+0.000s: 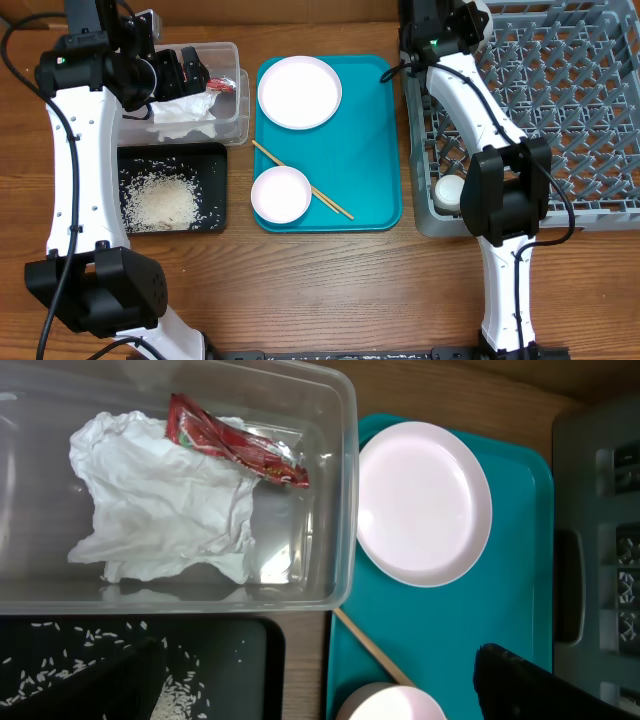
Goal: Sort waste into correct bins and load items into the dishwasher
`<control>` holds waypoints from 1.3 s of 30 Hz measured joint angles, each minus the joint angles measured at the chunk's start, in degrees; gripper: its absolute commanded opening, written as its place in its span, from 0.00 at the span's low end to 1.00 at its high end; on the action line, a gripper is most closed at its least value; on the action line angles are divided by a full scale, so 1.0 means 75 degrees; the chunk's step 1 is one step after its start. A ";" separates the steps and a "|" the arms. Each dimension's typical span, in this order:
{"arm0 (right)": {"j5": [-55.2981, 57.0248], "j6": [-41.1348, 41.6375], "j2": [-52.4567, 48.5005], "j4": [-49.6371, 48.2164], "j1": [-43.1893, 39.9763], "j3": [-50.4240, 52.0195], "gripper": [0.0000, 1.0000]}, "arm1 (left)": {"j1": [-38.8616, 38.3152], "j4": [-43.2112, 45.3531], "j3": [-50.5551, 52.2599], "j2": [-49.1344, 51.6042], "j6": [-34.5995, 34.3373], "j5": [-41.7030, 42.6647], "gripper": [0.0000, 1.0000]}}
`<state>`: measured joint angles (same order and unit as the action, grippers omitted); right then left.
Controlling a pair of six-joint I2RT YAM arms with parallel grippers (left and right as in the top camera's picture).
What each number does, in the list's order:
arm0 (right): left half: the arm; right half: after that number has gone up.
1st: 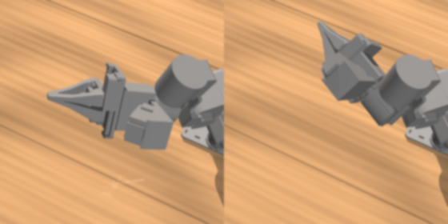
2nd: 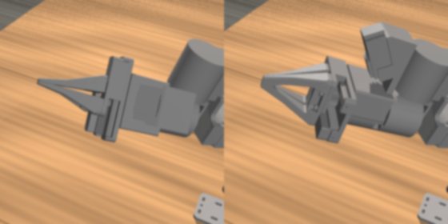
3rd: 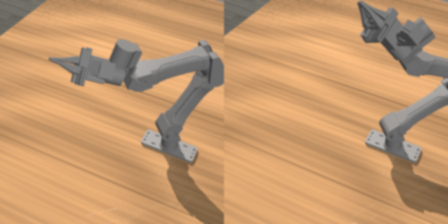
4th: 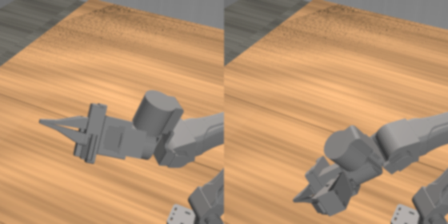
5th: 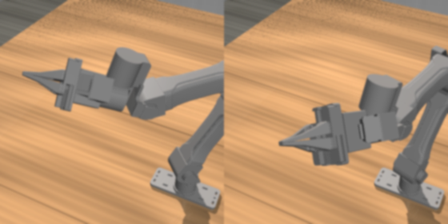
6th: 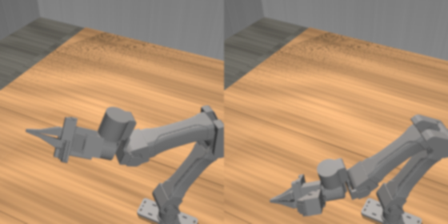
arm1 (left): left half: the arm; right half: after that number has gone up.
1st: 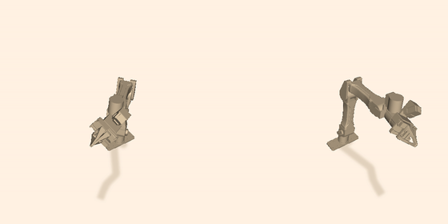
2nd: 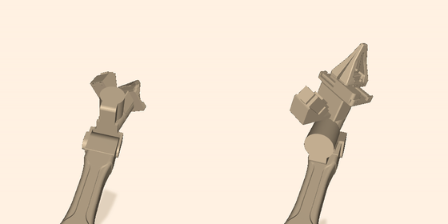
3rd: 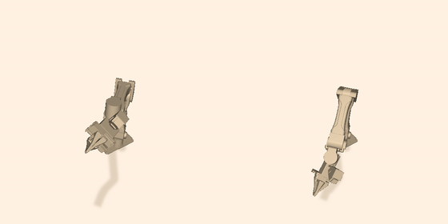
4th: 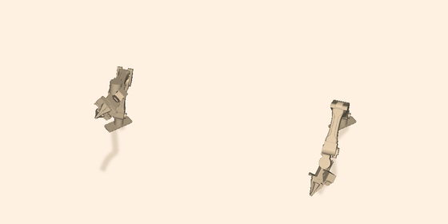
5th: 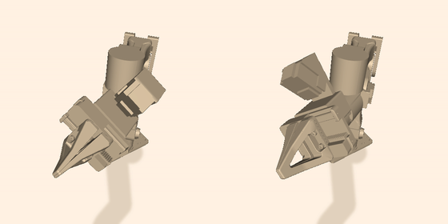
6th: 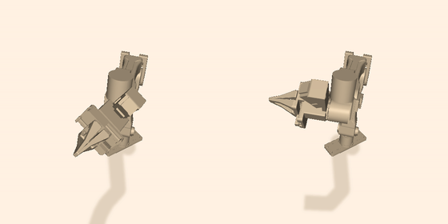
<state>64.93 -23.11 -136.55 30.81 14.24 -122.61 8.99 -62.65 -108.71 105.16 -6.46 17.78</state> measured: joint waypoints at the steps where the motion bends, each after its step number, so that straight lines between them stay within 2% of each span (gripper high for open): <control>1: -0.0003 0.0003 -0.0003 0.0003 0.0000 0.0000 0.04 | 0.0000 0.0000 0.0000 0.0000 0.0000 0.0000 1.00; 19: -0.0020 0.0026 -0.0233 -0.0577 0.0000 0.0000 0.04 | 0.0000 0.0003 0.0000 0.0000 0.0000 0.0000 1.00; 36: 0.0702 0.0052 -0.0312 0.0052 0.0513 0.0000 0.04 | 0.0000 0.0000 0.0000 0.0000 0.0000 0.0000 1.00; 39: 0.0737 0.0067 -0.0318 0.0128 0.0688 0.0000 0.15 | 0.0000 0.0000 0.0000 0.0000 0.0000 0.0000 1.00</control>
<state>70.46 -22.61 -138.93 31.77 19.40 -122.61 8.99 -62.65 -108.71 105.16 -6.46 17.78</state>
